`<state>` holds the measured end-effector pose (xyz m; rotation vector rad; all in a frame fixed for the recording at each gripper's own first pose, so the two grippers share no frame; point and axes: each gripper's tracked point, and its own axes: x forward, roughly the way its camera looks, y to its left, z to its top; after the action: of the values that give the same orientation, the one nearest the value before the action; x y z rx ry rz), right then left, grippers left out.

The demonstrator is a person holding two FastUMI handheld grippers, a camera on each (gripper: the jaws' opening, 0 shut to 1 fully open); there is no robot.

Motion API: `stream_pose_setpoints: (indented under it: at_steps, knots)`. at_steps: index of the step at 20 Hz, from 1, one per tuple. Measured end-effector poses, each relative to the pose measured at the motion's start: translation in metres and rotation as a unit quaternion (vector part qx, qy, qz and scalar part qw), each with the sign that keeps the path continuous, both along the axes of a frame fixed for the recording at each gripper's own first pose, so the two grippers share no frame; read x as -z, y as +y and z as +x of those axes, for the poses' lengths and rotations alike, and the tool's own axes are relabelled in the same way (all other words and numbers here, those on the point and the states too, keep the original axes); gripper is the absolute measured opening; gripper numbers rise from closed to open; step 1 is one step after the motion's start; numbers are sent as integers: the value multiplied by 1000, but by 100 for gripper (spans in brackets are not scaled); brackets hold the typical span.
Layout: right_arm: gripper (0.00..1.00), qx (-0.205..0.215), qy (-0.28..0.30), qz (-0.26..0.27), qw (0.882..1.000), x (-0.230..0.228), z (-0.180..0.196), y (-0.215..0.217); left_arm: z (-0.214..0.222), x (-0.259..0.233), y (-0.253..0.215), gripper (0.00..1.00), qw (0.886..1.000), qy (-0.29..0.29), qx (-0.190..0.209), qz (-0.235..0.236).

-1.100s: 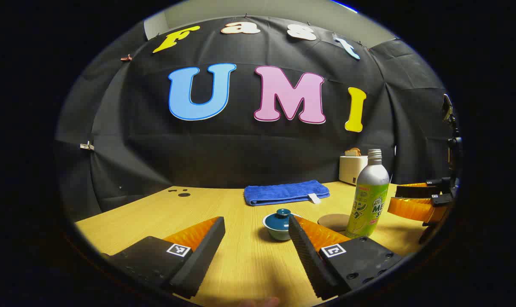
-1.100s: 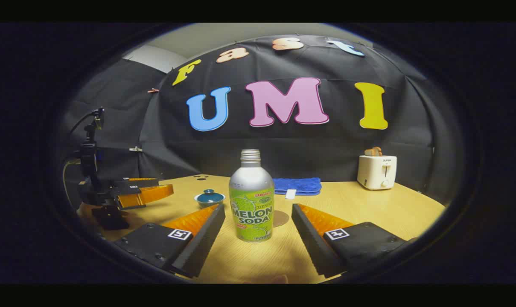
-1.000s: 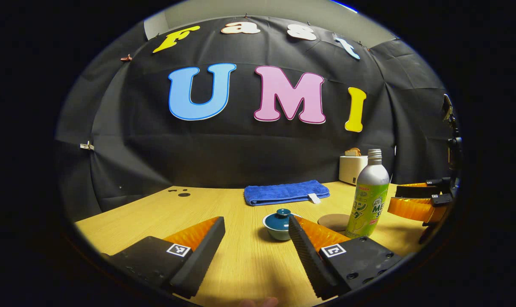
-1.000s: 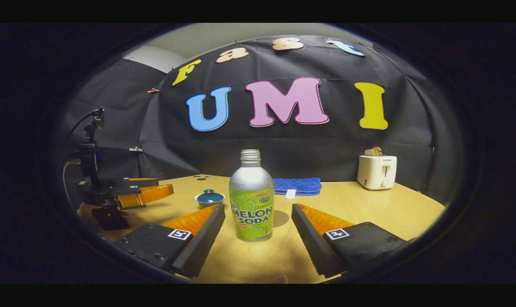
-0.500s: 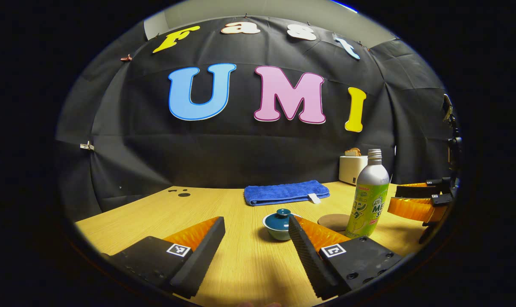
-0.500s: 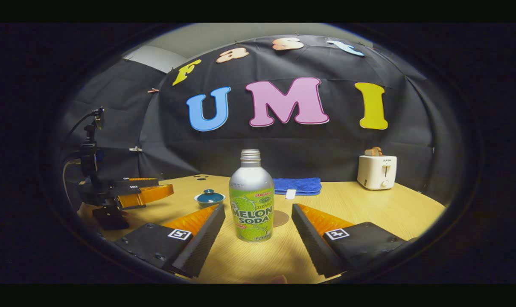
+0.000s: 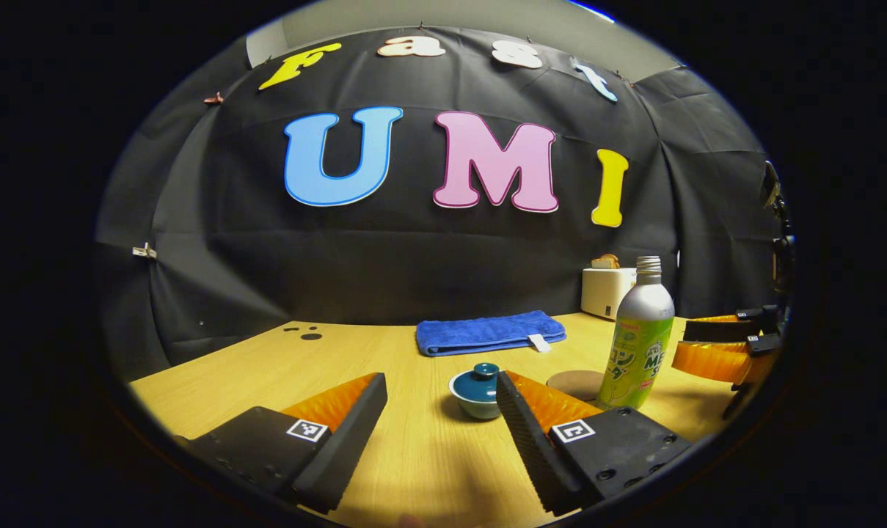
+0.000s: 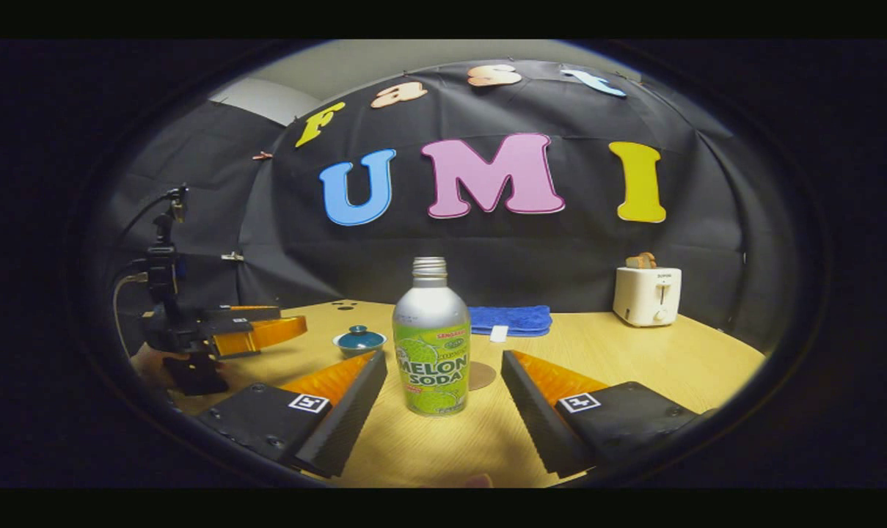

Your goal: Open the teacup lid with one hand, grasp the water bottle and pour water into the teacup with the other hand; after pouring, place the water bottle on the coaster and then close the teacup lid.

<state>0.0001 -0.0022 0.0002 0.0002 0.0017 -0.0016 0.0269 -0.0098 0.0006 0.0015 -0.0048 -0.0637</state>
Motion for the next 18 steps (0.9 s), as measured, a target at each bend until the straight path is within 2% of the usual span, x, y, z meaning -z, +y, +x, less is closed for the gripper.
stream_pose_setpoints:
  at_steps: [3, 6, 10, 12, 15, 18]
  knots:
    - [97, 0, 0, 0, 1000, 0, 0, 0, 25, 5, -12, 94, 999, 15, 34, 3]
    - [96, 0, 0, 0, 1000, 1, -1, 0, 42, 4, -27, 94, 998, 18, 58, 24]
    - [98, 0, 0, 0, 1000, 0, 0, 0, 64, 10, -35, 92, 996, 31, 68, 48]
    - [97, 0, 0, 0, 1000, 0, -1, 0, 71, 15, -37, 89, 995, 48, 71, 48]
    - [98, 0, 0, 0, 1000, 0, -1, 0, 76, 18, -41, 75, 994, 59, 75, 48]
    - [98, 0, 1, 0, 1000, 0, -1, -1, 79, 23, -47, 74, 992, 69, 81, 63]
